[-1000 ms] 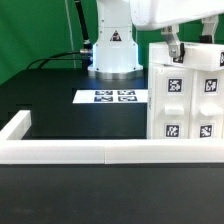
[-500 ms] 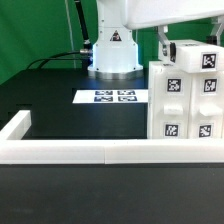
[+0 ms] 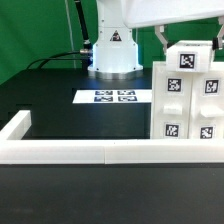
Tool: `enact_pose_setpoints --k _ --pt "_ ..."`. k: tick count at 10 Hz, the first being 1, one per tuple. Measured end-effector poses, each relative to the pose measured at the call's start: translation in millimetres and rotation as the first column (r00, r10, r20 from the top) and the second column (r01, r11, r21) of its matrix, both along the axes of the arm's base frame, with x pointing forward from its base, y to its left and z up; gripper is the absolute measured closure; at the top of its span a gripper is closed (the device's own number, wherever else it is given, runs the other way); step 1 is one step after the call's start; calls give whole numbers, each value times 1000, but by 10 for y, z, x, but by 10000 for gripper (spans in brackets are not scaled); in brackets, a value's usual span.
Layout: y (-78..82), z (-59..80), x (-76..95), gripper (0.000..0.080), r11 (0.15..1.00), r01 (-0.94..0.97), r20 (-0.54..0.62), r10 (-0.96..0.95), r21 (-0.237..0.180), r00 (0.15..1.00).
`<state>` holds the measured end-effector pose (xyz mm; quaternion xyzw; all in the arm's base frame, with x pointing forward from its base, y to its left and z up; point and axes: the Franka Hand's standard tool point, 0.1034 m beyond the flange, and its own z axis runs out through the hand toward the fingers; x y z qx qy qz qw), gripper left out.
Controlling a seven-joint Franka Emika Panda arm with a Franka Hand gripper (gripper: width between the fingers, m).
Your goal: Assemble cabinet
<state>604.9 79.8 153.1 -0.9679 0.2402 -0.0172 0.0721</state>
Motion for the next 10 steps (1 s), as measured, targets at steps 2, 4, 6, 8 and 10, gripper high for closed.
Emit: enact_pose_setpoints --k 2,4,6,8,10 --pt "-14 0 19 241 993 117 -7 -117 9 993" --pt "-14 0 20 241 979 201 -19 -201 14 979" --pt "-16 1 24 241 945 327 -37 -326 20 945" --pt "-19 4 29 241 900 435 -53 -433 24 900" --pt "-14 11 -14 240 756 653 -86 -649 37 756"
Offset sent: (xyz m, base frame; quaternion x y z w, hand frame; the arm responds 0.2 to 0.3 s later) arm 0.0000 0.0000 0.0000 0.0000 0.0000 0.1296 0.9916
